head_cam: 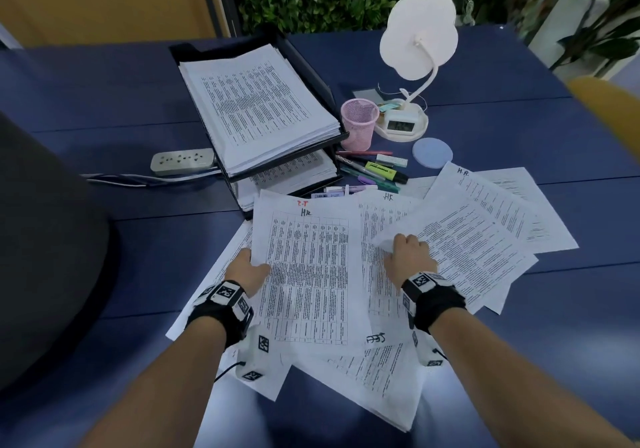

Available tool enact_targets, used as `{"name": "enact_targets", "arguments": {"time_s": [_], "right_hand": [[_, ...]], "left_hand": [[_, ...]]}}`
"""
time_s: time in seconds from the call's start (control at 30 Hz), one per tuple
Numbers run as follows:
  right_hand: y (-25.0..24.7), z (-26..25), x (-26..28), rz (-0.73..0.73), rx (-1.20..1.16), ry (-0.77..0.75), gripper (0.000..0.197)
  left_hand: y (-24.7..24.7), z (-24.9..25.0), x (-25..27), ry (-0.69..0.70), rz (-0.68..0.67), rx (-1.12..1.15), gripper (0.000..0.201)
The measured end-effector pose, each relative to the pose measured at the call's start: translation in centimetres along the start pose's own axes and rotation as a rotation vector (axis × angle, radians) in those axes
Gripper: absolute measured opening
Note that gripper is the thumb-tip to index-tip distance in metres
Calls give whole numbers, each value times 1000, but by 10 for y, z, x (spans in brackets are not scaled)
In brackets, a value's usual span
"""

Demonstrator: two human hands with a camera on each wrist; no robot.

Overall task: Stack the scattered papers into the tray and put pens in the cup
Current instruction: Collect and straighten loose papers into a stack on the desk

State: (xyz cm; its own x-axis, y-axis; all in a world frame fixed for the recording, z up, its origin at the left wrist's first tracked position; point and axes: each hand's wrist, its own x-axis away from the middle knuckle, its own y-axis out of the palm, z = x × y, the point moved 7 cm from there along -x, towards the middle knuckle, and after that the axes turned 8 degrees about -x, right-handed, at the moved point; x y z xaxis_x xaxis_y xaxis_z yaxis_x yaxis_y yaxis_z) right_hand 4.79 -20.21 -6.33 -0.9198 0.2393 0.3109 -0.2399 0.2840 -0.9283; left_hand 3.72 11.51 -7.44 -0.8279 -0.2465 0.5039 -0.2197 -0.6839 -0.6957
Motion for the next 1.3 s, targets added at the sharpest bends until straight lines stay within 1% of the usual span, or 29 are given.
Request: {"name": "enact_targets", "arguments": {"time_s": [0.07,0.17,0.23,0.27,0.3,0.37,0.4,0.47,0.5,0.53,0.57,0.6,0.63,0.67,0.7,0.77,0.8,0.83,0.9,1.0,1.07,1.1,1.17,1.2,1.27,1.3], "right_hand": [[-7,-1,-3,1,-84,-33,26],[-26,-14,6,76,-393,-128,10],[-35,-37,19,105,-542,-237,9],[-34,-50,26,87,-608,-286,10],[-29,-63,32,45,-659,-326,9],[-12,-86,46,-117,-691,-397,9],[-2,-95,54,-221,-692,-425,11],[11,-106,67,-382,-708,-460,24],[15,-106,69,-415,-721,-452,33],[16,-102,67,-409,-727,-430,38],[15,-95,62,-359,-704,-402,39],[12,-86,54,-276,-661,-361,34],[8,-73,45,-175,-605,-304,27],[4,-59,35,-80,-563,-229,22],[1,-43,26,-5,-547,-143,20],[-1,-15,16,52,-592,35,31],[0,-4,12,43,-650,105,38],[-1,2,12,26,-716,144,45],[1,7,9,-34,-807,173,52],[6,3,5,-115,-834,177,53],[9,-3,5,-128,-857,168,47],[10,-8,6,-148,-835,144,44],[12,-13,7,-177,-746,99,42],[10,-12,6,-149,-676,91,41],[2,-2,6,-30,-423,106,41],[-2,5,8,14,-298,120,42]], "left_hand": [[0,-2,0,4,-17,5,32],[3,-4,-1,12,-62,11,33],[4,-3,-2,25,-76,0,32],[5,-3,-4,29,-86,-12,31],[5,-2,-3,15,-106,-7,30],[4,-5,-5,-17,-117,59,33],[5,-10,-7,-38,-126,115,44],[9,-20,-13,-112,-155,255,81],[9,-19,-10,-129,-166,287,87],[11,-16,-9,-91,-208,259,83],[10,-10,-6,-51,-215,213,71],[9,-7,-5,-7,-191,163,59],[9,-4,-1,17,-177,160,51],[11,-4,-2,35,-159,177,48],[11,-1,2,46,-127,200,46],[10,2,8,75,-69,262,43],[11,1,10,92,-70,304,41],[12,0,12,99,-91,349,38],[14,-4,12,112,-142,423,37],[18,-4,11,120,-196,493,46],[21,4,12,122,-219,503,47],[24,8,12,121,-234,467,50],[29,13,11,127,-224,321,55],[29,13,9,121,-188,264,51],[29,13,7,94,-128,204,44],[29,12,6,80,-120,189,43]]}}
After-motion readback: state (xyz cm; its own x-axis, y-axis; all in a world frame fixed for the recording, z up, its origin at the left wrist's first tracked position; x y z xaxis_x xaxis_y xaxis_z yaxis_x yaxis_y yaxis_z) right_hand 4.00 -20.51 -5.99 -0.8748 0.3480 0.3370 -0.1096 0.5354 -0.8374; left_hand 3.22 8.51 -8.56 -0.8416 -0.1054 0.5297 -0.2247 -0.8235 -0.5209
